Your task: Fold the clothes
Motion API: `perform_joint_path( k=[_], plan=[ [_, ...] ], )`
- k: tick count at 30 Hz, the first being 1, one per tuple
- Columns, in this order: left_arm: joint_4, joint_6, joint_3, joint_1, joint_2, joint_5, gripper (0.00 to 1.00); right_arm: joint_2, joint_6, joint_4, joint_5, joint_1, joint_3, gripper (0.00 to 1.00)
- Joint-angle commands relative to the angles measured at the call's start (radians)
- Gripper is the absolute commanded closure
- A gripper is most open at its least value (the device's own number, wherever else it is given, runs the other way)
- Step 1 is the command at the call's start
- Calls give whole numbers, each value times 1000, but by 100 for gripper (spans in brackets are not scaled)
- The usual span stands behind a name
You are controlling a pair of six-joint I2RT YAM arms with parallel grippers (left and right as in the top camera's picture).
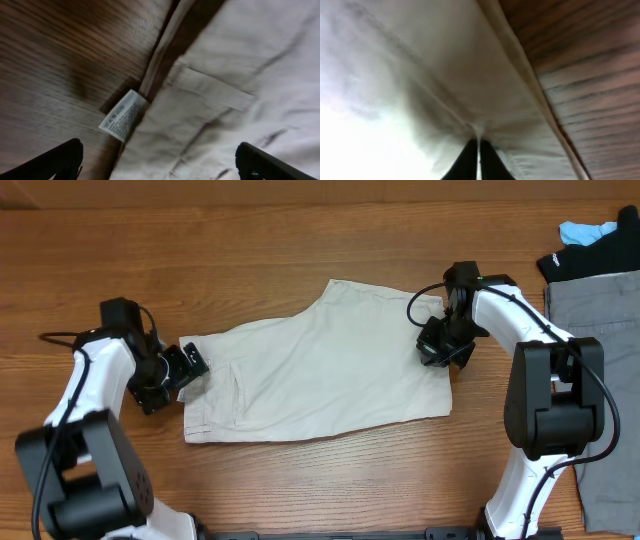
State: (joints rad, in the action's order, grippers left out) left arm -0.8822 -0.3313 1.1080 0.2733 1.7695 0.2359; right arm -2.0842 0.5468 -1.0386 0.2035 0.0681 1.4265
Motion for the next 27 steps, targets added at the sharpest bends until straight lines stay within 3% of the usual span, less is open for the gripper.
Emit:
perform_joint_path(
  k=[1,7,10,13,18,23,27],
  plan=[
    [13,52,6,7,85,60,0,-20,3,1,-93,-11,-14,85],
    [50,85,6,7,138,72,1,-20,-4,0,-94,-11,-14,83],
    [74,86,6,7,138,76,6,-20,-4,1,-93,-11,-14,80],
    [93,97,6,7,139,90,22,-20,-4,1,-93,-11,-14,74],
    [127,118,6,7,140,150,59,-20,-4,0,-87,-11,-14,37],
    [150,114,6,7,140,146,92,-20,-4,0,-72,-11,-14,16],
    [225,114,6,7,140,146,96,-20,-4,0,-67,-11,-14,1]
  ],
)
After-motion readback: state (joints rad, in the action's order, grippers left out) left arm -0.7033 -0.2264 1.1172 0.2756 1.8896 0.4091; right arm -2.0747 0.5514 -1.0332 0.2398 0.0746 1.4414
